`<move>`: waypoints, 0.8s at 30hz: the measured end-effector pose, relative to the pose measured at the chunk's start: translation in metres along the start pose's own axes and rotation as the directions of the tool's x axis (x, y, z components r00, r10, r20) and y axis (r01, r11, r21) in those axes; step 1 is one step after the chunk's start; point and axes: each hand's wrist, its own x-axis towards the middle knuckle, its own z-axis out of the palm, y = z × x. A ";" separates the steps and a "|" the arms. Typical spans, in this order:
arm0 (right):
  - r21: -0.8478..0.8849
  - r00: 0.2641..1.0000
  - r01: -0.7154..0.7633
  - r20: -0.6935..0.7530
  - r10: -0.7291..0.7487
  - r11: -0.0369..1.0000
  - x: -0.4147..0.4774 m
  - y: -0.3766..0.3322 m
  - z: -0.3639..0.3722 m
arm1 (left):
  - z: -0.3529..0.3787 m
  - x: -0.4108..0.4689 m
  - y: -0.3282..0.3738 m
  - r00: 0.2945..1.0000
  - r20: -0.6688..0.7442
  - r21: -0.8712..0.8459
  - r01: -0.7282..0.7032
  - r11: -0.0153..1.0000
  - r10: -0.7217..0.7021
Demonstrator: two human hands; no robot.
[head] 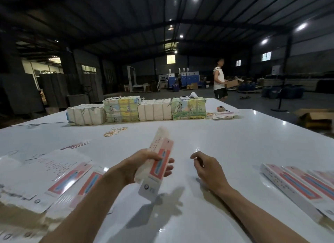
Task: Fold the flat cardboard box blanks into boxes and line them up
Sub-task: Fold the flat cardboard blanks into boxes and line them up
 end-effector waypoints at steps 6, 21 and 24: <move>0.108 0.993 0.035 -0.112 -0.023 0.994 0.003 -0.002 -0.003 | 0.041 0.052 -0.040 0.991 0.115 -0.129 -0.053 0.990 0.068; 0.058 0.995 0.100 0.001 -0.100 0.993 0.012 -0.020 -0.010 | 0.048 0.062 -0.073 0.970 0.197 -0.226 -0.097 0.969 0.143; 0.047 0.996 0.091 0.012 -0.092 0.995 0.018 -0.027 -0.014 | 0.047 0.061 -0.070 0.971 0.191 -0.260 -0.094 0.961 0.147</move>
